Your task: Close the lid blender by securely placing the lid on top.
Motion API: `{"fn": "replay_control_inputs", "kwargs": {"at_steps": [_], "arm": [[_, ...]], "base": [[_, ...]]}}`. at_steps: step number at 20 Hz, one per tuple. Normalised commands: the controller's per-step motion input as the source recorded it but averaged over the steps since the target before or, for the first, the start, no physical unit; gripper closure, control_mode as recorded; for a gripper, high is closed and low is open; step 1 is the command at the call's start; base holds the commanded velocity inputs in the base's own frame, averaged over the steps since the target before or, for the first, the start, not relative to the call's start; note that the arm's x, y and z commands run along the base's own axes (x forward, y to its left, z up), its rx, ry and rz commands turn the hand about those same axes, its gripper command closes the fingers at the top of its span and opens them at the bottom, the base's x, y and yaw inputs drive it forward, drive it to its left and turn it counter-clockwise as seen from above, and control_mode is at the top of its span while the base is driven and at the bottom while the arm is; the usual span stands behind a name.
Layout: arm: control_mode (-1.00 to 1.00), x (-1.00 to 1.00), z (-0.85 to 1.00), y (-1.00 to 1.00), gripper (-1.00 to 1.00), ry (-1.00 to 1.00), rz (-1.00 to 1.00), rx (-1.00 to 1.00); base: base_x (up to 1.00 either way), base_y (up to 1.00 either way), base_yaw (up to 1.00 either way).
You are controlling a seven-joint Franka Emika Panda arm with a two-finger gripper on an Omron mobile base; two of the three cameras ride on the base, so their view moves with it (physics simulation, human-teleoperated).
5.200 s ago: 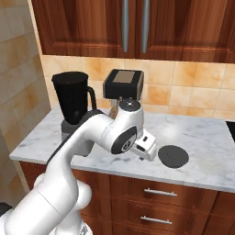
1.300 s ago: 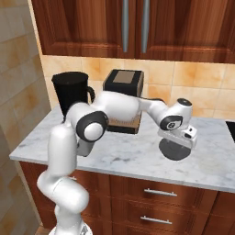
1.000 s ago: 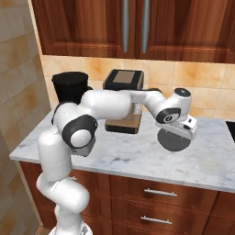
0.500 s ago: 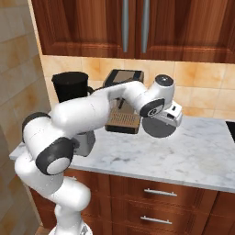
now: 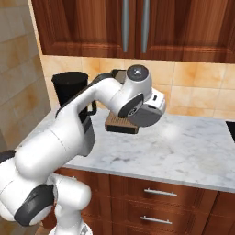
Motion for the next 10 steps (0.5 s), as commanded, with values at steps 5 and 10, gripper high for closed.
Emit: {"fn": "replay_control_inputs", "kwargs": {"at_steps": [5, 10], "arm": [[-1.00, -0.11, 0.93, 0.73, 1.00, -0.14, 0.11, -0.04], [-1.00, 0.06, 0.96, 0.67, 1.00, -0.08, 0.13, -0.05]], "base": [[0.00, 0.00, 0.00], [0.00, 0.00, 0.00]]}}
